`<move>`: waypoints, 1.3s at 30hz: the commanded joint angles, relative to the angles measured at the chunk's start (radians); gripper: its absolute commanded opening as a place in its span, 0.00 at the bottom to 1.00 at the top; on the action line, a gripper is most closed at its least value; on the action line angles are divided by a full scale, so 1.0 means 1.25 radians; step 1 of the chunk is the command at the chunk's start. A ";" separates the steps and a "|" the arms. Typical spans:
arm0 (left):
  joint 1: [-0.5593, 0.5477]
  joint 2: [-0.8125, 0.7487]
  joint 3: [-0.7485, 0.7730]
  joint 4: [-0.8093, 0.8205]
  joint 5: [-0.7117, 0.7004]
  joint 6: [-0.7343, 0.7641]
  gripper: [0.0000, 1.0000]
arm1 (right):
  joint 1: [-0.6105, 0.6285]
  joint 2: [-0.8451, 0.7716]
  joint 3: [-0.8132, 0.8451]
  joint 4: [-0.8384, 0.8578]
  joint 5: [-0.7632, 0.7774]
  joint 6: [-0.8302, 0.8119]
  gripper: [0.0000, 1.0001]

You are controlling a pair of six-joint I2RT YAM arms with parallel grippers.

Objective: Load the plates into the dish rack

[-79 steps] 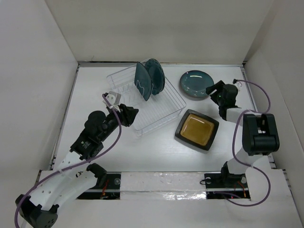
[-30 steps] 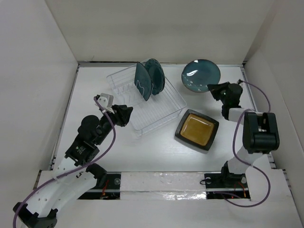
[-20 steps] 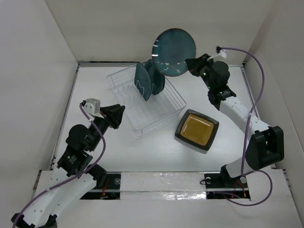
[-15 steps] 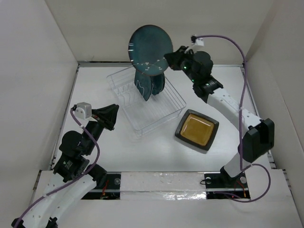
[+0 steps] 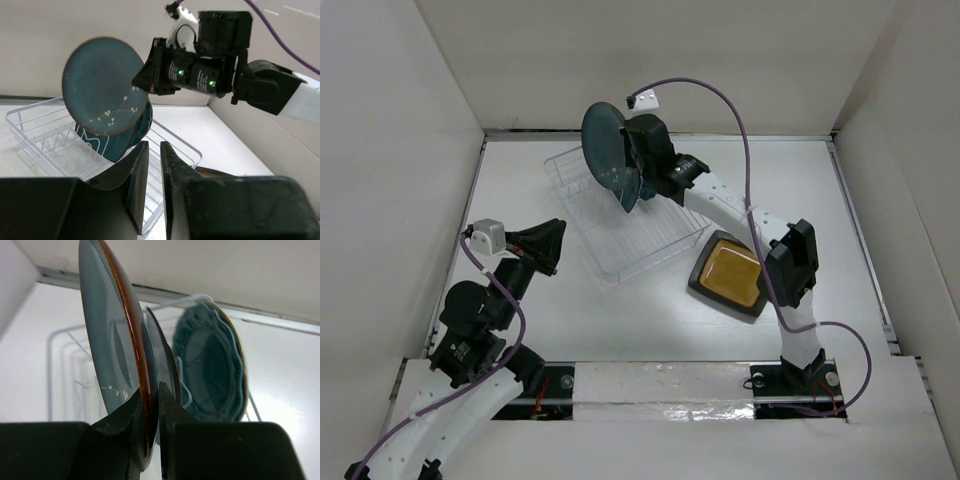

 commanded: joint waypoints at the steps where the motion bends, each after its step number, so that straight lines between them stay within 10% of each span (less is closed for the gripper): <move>1: 0.003 -0.005 -0.004 0.040 0.009 -0.007 0.15 | 0.005 -0.047 0.097 0.120 0.151 -0.004 0.00; 39: 0.003 0.018 -0.002 0.039 0.045 -0.013 0.21 | 0.117 0.165 0.073 0.172 0.322 -0.132 0.00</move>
